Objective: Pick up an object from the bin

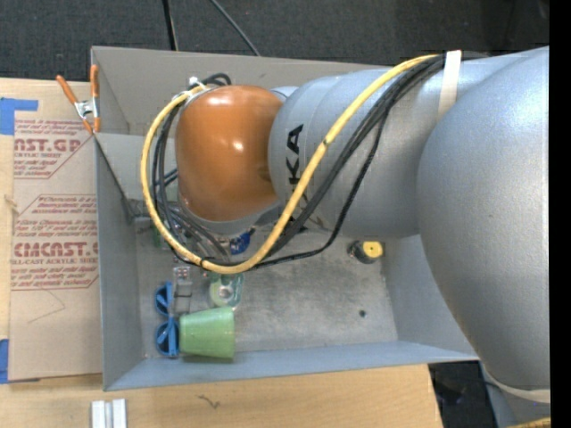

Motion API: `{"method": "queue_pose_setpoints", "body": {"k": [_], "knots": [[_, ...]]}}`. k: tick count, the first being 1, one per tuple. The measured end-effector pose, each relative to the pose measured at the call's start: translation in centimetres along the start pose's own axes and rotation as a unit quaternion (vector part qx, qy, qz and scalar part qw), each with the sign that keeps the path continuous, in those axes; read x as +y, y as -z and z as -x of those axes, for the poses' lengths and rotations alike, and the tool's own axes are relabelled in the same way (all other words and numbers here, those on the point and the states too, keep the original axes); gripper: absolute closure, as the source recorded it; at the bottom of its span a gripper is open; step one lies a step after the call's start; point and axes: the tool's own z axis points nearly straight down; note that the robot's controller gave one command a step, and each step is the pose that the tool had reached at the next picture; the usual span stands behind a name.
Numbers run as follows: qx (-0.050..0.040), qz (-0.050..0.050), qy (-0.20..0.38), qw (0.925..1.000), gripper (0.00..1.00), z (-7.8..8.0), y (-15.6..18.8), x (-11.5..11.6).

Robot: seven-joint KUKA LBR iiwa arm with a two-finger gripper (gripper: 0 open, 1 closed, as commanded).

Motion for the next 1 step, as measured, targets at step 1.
{"method": "queue_pose_setpoints", "body": {"k": [1], "knots": [[0.0027, 0.001, 0.059, 0.9983, 0.0, -2.04, -12.33, -3.15]]}}
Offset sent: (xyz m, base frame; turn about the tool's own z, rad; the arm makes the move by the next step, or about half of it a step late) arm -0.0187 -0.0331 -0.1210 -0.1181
